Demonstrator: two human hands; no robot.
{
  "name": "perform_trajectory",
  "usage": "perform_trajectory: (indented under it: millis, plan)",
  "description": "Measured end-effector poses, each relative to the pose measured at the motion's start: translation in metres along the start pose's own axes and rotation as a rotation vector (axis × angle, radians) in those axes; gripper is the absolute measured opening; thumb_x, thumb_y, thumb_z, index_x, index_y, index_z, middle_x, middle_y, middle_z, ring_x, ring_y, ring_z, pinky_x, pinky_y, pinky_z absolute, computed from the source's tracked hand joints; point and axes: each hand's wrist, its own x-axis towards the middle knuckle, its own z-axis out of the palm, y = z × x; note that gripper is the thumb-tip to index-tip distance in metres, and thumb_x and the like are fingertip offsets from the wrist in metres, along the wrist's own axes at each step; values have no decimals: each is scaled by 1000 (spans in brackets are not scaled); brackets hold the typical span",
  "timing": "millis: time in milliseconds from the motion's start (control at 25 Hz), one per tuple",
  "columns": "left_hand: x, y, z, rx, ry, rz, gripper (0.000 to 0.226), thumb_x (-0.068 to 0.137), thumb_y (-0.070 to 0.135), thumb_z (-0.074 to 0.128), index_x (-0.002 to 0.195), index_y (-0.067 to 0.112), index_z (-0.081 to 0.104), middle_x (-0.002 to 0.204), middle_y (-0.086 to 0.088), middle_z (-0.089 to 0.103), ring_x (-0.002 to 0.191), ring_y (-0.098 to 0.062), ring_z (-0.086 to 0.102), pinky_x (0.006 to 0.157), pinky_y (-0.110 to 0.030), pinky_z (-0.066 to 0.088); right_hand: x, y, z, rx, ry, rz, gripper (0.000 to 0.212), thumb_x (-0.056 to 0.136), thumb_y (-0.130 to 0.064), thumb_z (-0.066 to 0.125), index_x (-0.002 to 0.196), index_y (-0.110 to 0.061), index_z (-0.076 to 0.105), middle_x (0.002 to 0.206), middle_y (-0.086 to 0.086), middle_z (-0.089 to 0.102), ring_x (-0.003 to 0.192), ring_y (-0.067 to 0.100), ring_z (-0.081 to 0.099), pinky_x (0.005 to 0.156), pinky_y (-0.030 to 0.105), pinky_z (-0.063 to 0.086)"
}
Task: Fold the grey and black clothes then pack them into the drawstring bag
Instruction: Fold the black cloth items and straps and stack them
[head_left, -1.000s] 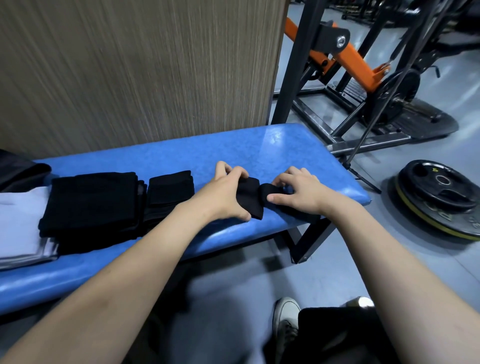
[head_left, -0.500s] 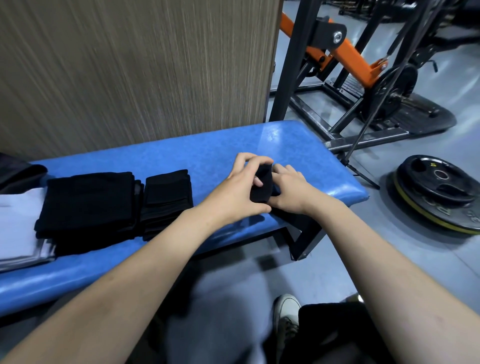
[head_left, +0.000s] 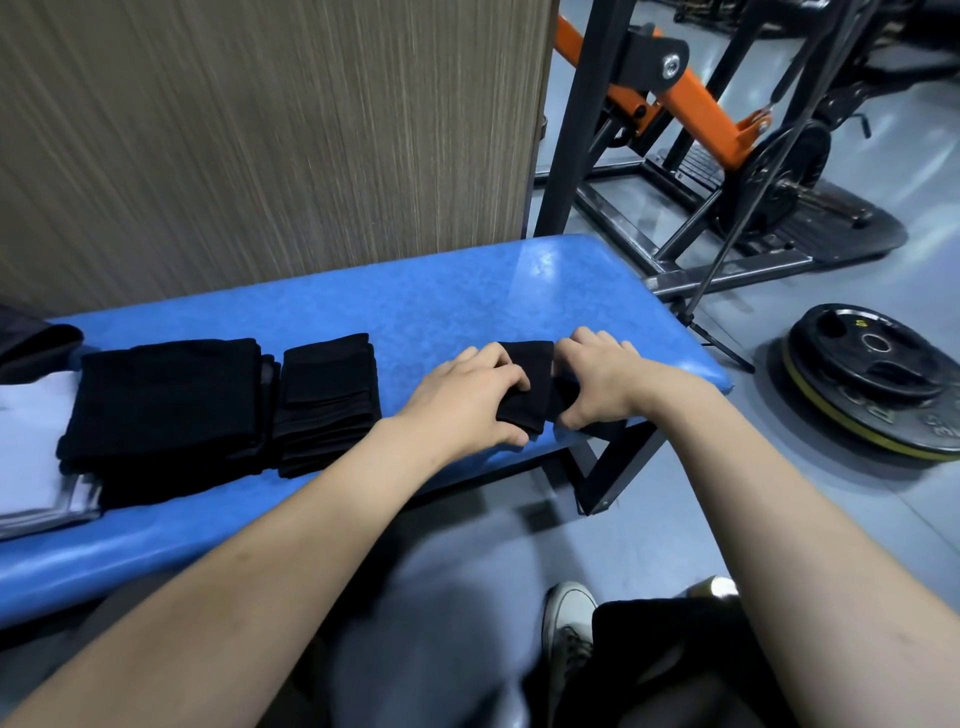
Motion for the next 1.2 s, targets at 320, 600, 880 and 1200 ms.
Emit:
perform_trajectory:
  millis: [320, 600, 880, 1200]
  plan:
    - [9, 16, 11, 87, 126, -195, 41, 92, 59, 53, 114, 25, 56, 119, 4, 46, 111, -24, 42, 97, -35, 35, -6, 2, -2, -3, -33, 36, 62, 65, -43, 83, 114, -28, 48, 110, -4, 39, 109, 19, 40, 88, 32, 30]
    - [14, 17, 13, -157, 196, -275, 54, 83, 35, 73, 128, 25, 45, 130, -1, 31, 110, -31, 45, 97, -38, 41, -6, 4, -1, -24, 44, 95, 56, 74, -44, 71, 120, -18, 51, 113, 1, 42, 108, 23, 40, 93, 37, 35]
    - [19, 18, 13, -634, 328, -317, 57, 76, 4, 69, 122, 31, 47, 123, 5, 27, 93, -20, 60, 80, -36, 55, -5, 9, -2, 94, 50, 46, 47, 80, -36, 68, 122, -20, 55, 113, 3, 46, 112, 26, 43, 91, 36, 36]
    - [18, 18, 15, -693, 287, -345, 54, 76, 5, 70, 121, 27, 51, 124, 4, 36, 97, -10, 51, 67, -1, 38, -11, 3, -10, 230, 21, 68, 42, 78, -32, 71, 114, -19, 53, 100, 1, 64, 95, 25, 59, 82, 38, 50]
